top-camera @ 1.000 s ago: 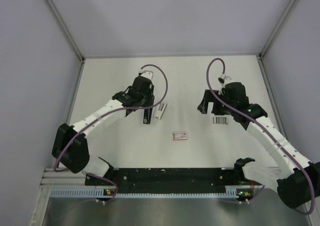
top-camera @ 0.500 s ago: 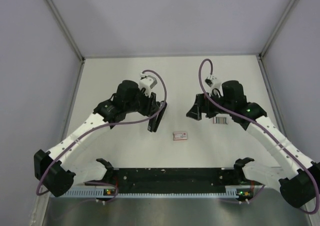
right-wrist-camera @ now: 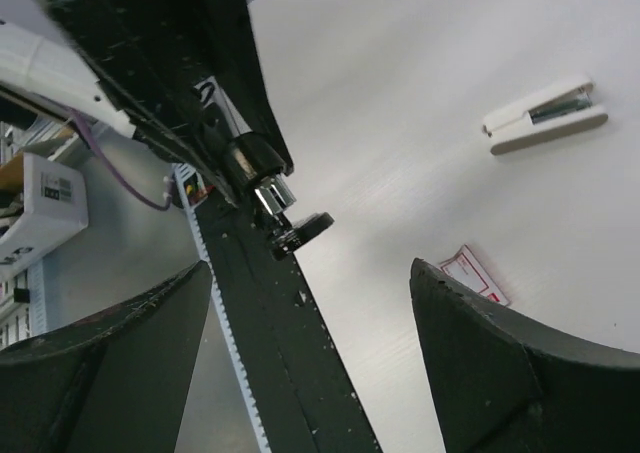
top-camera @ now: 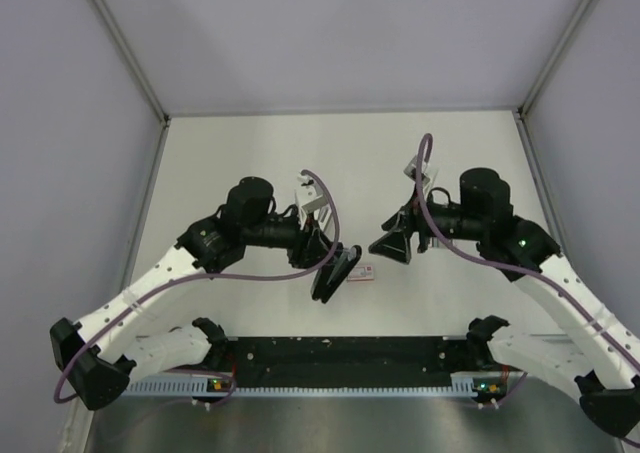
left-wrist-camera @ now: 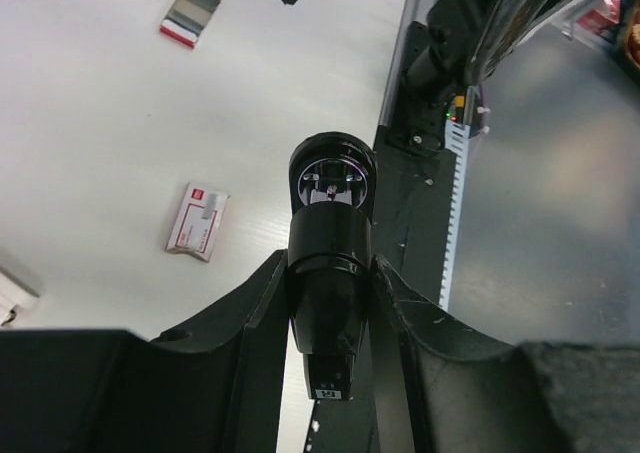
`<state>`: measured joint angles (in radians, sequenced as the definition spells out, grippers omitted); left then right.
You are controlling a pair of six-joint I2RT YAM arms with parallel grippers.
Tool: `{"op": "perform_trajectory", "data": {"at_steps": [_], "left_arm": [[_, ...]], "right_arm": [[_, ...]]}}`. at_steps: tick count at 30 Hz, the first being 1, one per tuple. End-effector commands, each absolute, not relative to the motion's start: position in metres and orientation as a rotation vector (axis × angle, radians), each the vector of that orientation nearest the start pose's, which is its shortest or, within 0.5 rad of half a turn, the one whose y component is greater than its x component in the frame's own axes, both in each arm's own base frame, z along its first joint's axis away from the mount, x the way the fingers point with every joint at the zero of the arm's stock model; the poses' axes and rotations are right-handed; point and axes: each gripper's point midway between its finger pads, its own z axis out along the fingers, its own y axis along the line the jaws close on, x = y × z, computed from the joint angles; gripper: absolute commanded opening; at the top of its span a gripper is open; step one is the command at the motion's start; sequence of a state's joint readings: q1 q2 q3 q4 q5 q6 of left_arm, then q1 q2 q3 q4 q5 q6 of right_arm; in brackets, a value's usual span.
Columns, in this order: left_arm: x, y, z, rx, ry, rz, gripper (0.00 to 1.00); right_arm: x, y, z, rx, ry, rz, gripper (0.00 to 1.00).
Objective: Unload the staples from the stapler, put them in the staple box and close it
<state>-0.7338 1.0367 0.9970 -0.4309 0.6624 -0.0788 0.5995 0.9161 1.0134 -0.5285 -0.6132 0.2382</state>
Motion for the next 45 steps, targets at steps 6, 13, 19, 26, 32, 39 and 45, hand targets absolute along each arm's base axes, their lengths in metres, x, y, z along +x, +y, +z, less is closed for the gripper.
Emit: {"op": "perform_trajectory", "data": {"at_steps": [6,13,19,26,32,39,45], "left_arm": [[0.110,-0.294,0.307,1.223,1.591,-1.434,0.00],[0.098,-0.296,0.310,1.278,1.560,-1.517,0.00],[0.095,-0.298,0.306,1.304,1.563,-1.537,0.00],[0.095,-0.298,0.307,1.316,1.559,-1.538,0.00],[0.091,-0.298,0.314,1.329,1.527,-1.547,0.00],[0.094,-0.299,0.317,1.325,1.520,-1.535,0.00],[0.097,-0.300,0.319,1.305,1.519,-1.523,0.00]], "right_arm": [[0.119,0.253,0.328,-1.057,1.670,1.249,0.76],[0.113,0.268,0.330,-1.149,1.645,1.277,0.72],[0.110,0.281,0.328,-1.217,1.642,1.306,0.66],[0.102,0.291,0.315,-1.291,1.662,1.322,0.59],[0.099,0.293,0.307,-1.314,1.677,1.325,0.56],[0.091,0.296,0.298,-1.347,1.692,1.348,0.51],[0.082,0.296,0.286,-1.373,1.712,1.361,0.48]]}}
